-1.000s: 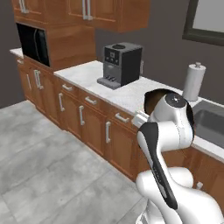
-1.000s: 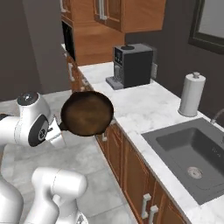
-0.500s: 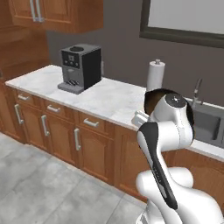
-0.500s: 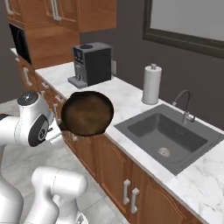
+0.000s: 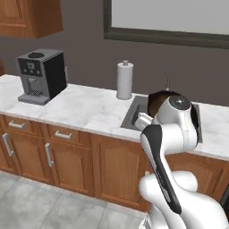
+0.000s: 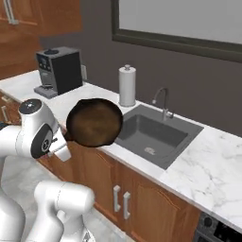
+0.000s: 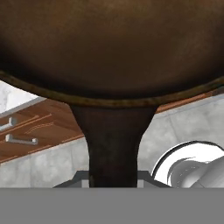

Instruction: Move the pot and pan from the stove into the sink.

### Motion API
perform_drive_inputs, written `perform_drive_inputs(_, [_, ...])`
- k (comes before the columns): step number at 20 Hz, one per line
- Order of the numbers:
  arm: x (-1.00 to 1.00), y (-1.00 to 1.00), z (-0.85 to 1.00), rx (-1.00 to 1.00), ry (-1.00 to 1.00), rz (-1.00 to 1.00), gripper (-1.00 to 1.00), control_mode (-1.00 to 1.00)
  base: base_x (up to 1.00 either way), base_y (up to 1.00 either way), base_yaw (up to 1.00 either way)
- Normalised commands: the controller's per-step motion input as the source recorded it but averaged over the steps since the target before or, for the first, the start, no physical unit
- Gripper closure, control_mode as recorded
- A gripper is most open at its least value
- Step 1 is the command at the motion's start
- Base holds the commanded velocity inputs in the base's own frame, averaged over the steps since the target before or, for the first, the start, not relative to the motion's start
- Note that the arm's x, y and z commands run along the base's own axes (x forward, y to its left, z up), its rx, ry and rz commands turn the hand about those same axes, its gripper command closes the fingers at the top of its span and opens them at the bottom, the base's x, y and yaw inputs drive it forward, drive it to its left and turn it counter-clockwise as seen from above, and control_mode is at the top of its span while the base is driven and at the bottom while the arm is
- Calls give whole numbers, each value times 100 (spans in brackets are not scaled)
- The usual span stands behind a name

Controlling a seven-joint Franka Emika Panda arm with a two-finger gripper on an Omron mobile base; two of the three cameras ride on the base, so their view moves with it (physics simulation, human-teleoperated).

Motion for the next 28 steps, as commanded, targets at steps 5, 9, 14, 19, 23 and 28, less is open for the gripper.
perform_drive_inputs(5, [0, 0, 0, 0, 0, 0, 100, 100, -8, -13, -39])
perform_drive_inputs(9, [0, 0, 0, 0, 0, 0, 100, 100, -5, -12, -40])
perform_drive_inputs(14, [0, 0, 0, 0, 0, 0, 100, 100, -4, -10, -40])
perform_drive_inputs(19, [0, 0, 0, 0, 0, 0, 100, 100, -6, -6, -40])
perform_drive_inputs(23, [0, 0, 0, 0, 0, 0, 100, 100, -8, 0, -37])
perform_drive_inputs(28, [0, 0, 0, 0, 0, 0, 100, 100, -6, 0, -10])
